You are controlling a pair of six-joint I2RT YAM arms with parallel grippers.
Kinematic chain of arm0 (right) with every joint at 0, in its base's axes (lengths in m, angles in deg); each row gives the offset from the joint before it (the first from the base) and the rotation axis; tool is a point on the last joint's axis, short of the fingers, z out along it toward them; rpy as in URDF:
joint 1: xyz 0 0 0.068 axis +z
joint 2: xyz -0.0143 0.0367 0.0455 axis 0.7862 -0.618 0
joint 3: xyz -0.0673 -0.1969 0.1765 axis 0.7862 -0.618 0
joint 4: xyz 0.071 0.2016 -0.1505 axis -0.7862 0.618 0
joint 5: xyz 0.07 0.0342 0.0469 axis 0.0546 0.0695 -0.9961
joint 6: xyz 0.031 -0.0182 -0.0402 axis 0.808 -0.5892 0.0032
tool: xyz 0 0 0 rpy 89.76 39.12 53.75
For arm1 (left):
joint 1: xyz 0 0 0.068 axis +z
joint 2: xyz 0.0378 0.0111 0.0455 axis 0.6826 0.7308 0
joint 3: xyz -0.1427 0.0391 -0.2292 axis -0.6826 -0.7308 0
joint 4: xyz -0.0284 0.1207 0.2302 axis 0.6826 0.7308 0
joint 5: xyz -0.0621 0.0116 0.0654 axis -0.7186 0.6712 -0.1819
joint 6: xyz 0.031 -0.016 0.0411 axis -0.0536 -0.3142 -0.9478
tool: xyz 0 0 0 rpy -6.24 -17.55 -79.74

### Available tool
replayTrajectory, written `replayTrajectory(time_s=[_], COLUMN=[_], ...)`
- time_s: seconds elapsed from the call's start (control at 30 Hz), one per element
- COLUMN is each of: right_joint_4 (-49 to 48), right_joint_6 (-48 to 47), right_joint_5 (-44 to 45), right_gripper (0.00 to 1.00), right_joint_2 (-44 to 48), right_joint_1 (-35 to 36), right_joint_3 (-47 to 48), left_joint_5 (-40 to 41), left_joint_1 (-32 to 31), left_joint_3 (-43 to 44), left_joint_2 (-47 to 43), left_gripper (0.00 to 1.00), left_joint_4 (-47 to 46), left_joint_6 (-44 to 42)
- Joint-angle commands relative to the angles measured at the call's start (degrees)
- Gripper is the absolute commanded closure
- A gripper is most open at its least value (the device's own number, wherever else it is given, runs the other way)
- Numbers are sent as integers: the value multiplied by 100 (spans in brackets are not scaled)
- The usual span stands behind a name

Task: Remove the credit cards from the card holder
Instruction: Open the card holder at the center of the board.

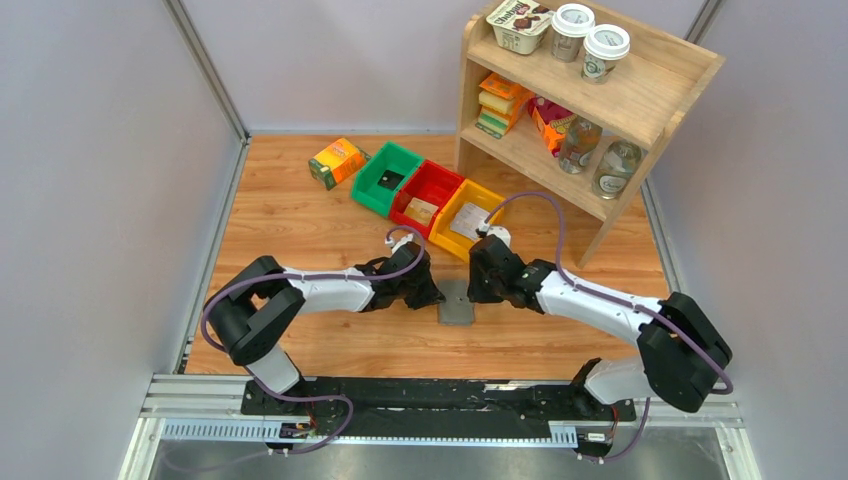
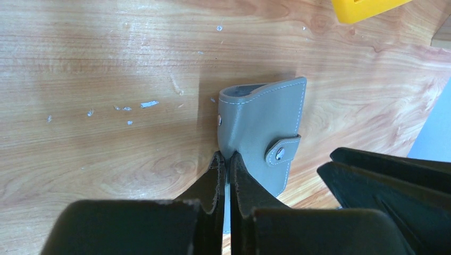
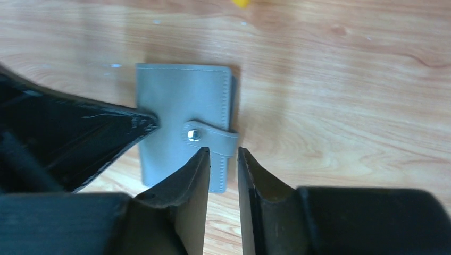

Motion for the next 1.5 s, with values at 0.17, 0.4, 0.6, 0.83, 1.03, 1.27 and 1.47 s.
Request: replayTrajectory(time_s=[0.17, 0.4, 0.6, 0.83, 1.03, 1.27, 1.47], right_joint_4=[-373, -13, 540, 682, 471, 629, 936], right_joint_6=[-199, -138, -129, -216, -296, -243, -138], right_joint_5=[-89, 113, 553, 580, 360, 500, 930], right_gripper=[66, 62, 62, 64, 59, 61, 75], right_joint_2=[-523, -1051, -1332, -1464, -1473, -1658, -1666], right_joint_1=[343, 414, 449, 493, 686, 704, 686], right_joint_3=[648, 876, 1079, 1193, 1237, 1360, 1386], left_joint_5=[401, 445, 489, 524, 533, 559, 735], left_joint_1=[30, 30, 30, 30, 30, 39, 30], left_joint_3=[-211, -308, -405, -422, -413, -448, -527], left_joint_2=[-149, -211, -246, -290, -290, -360, -544], left_gripper=[100, 100, 100, 100, 100, 100, 100], left_joint_4=[308, 229, 55, 62, 70, 97, 167], left_joint_6=[-22, 39, 92, 66, 48, 66, 74])
